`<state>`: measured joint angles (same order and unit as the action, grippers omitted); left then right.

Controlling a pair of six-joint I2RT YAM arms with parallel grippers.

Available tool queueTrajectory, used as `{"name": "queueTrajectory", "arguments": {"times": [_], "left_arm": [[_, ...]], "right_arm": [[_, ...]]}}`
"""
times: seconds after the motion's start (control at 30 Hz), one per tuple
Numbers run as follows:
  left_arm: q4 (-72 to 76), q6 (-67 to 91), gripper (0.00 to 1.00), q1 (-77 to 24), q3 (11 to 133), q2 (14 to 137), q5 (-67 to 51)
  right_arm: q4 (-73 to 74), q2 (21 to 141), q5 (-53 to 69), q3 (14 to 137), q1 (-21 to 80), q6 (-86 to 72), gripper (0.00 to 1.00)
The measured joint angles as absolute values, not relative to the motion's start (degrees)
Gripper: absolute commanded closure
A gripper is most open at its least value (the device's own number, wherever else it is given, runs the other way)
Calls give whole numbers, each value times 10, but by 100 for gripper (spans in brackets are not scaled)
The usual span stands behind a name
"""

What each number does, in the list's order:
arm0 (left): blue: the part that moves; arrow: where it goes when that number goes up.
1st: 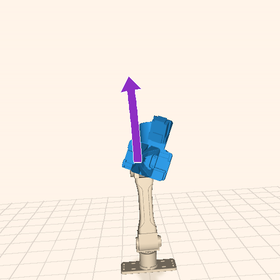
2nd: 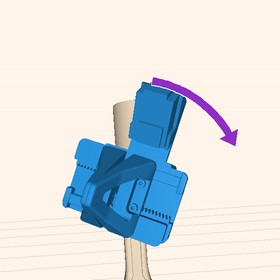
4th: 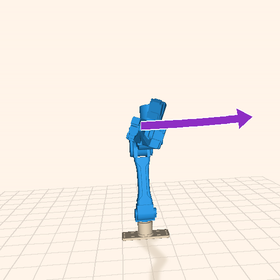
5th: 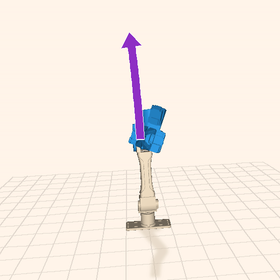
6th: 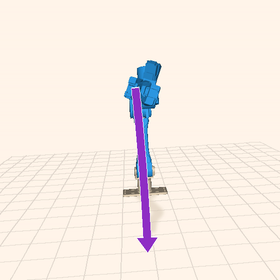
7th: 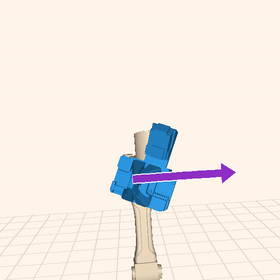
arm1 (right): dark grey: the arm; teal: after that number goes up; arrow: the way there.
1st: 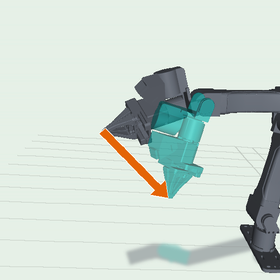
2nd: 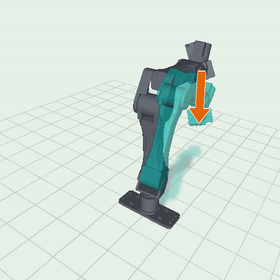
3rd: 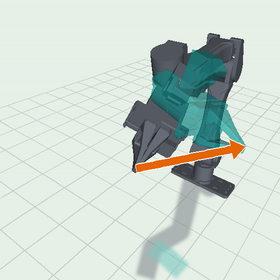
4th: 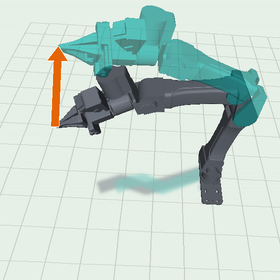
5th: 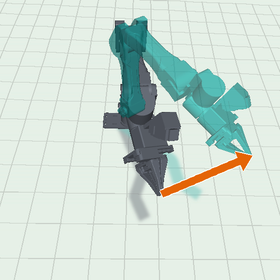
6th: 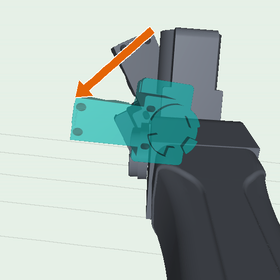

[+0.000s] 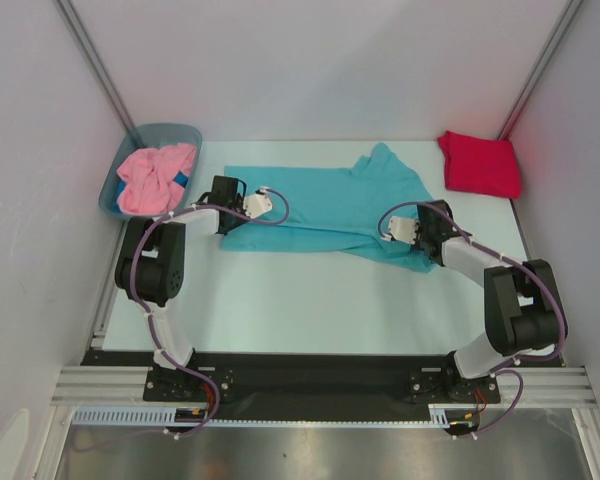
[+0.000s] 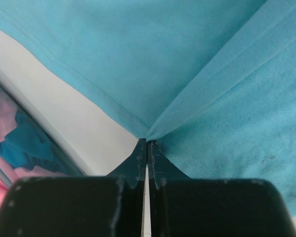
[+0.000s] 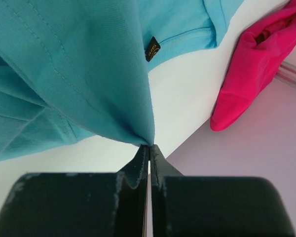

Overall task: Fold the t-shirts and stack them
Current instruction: Fold the tshirt

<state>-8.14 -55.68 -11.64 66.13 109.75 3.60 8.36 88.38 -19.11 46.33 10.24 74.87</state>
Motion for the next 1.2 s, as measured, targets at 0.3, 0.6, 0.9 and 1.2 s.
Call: {"name": "queueTrajectory", "arguments": {"times": [0.3, 0.6, 0.9, 1.2], "left_arm": [[-79, -561, 100, -118, 663, 1104, 40], [-44, -574, 0, -119, 696, 1113, 82], [-32, -576, 0, -119, 694, 1121, 117], [-42, -575, 0, -119, 675, 1105, 150]], "right_arm": [[77, 889, -191, 463, 90, 751, 100], [79, 894, -193, 463, 90, 751, 74], [83, 896, -213, 463, 89, 750, 39], [70, 896, -229, 463, 89, 753, 39]]}}
